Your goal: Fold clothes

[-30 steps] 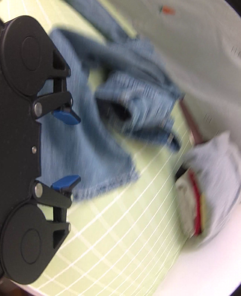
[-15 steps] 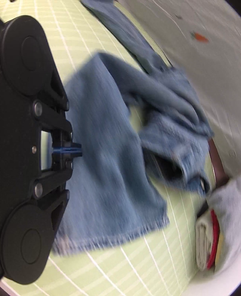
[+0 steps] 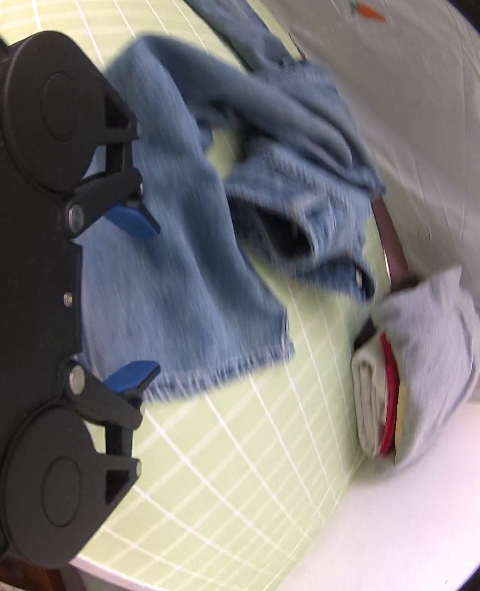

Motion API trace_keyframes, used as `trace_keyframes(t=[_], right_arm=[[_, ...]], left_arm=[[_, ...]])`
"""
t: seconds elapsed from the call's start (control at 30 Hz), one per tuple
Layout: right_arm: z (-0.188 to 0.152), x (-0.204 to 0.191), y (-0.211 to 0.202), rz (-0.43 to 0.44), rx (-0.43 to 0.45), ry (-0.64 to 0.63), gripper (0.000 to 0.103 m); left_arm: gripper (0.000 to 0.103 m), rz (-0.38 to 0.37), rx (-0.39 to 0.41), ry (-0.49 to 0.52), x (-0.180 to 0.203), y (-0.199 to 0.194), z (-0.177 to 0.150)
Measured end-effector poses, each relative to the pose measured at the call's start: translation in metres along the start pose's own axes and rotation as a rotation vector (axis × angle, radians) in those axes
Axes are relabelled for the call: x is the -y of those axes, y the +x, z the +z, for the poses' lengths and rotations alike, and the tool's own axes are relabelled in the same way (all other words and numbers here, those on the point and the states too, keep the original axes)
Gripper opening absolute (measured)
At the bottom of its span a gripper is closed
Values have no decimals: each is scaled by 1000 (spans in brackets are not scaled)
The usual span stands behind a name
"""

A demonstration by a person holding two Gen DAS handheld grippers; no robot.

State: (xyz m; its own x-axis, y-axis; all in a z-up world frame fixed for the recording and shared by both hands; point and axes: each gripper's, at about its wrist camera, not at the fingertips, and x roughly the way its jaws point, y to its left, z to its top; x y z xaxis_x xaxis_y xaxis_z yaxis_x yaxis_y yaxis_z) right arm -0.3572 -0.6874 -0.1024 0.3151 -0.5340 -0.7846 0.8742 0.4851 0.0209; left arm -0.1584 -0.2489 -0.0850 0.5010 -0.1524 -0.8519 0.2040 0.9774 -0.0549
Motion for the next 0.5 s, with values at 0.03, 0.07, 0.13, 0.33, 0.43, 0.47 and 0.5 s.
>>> trace_keyframes(t=[0.03, 0.07, 0.13, 0.33, 0.43, 0.47, 0.5], right_arm=[[3, 6, 6, 2, -14, -4, 76], [4, 9, 10, 8, -23, -15, 77], [7, 14, 19, 22, -39, -40, 81], [3, 17, 26, 43, -45, -53, 91], [1, 13, 21, 83, -18, -93, 69], [0, 10, 18, 118, -14, -122, 33], [0, 7, 14, 157, -11, -154, 15]], left_arm=[[84, 3, 1, -4, 2, -1, -2], [86, 7, 0, -9, 4, -2, -4], [86, 15, -4, -19, 8, -3, -7], [86, 29, -17, -31, 18, -6, -18], [86, 28, -23, -11, 20, -6, -21], [86, 28, -25, -10, 18, -6, -21], [86, 29, -28, -10, 17, -5, -21]])
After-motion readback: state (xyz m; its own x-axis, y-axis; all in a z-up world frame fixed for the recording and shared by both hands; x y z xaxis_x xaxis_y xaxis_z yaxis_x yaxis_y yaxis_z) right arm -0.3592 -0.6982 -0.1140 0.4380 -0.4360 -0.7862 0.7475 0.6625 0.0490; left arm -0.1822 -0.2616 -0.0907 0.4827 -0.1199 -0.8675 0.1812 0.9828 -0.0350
